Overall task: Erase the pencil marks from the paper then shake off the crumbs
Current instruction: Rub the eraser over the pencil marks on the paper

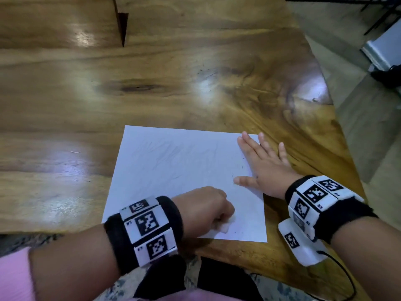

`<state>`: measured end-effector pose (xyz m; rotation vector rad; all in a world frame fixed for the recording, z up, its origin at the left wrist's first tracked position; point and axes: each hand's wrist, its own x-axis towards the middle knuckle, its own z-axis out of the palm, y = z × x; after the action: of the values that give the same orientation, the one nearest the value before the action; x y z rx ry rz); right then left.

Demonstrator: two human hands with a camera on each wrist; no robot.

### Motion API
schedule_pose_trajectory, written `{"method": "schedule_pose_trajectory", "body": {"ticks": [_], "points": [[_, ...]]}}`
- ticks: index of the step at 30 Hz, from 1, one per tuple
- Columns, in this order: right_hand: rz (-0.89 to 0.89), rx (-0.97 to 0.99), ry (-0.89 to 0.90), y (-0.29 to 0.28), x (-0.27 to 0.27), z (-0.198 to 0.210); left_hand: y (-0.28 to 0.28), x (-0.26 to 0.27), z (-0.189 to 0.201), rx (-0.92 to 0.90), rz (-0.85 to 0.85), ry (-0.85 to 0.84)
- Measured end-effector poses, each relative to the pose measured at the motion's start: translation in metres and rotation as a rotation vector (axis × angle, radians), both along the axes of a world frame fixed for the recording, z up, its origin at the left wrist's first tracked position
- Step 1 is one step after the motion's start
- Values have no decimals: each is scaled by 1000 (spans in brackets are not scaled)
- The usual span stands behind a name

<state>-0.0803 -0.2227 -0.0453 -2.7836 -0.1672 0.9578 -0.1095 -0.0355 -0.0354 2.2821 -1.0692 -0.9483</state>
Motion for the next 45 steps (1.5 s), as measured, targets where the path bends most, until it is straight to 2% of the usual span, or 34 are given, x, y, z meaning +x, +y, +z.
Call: {"method": "schedule_pose_trajectory", "body": {"ticks": [5,7,9,11,12,14,16,18,21,23,27,29,32,37,45], "points": [[18,-3,-15,-1,0,-1,-33,25,9,-89,133,-116],[7,1,-16,-1,0,0,-32,21,8,-110,82,-126],[-3,5,-9,0,0,1,-16,6,1,-62,-9,-50],[-8,14,-13,0,0,1,-1,2,-1,1,1,71],[-7,12,-17,0,0,1,0,7,-1,-2,40,56],[6,-2,-19,1,-1,2,-7,25,2,-34,143,-96],[21,-13,-14,1,-1,2,-16,38,4,-68,227,-181],[40,-15,-5,0,-1,3,-13,33,1,-53,206,-159],[45,-7,0,0,0,4,9,6,-1,-5,67,-7],[47,-17,1,1,-1,5,17,3,-1,-27,40,-14],[88,-53,-31,4,-1,7,10,48,1,-77,352,-184],[131,-47,-56,6,0,8,1,70,2,-27,424,-197],[142,14,-45,9,1,8,-1,64,1,-39,379,-169],[112,13,-46,12,2,11,25,17,-2,-56,174,-61],[57,52,-180,28,7,17,23,27,5,52,151,49]]}}
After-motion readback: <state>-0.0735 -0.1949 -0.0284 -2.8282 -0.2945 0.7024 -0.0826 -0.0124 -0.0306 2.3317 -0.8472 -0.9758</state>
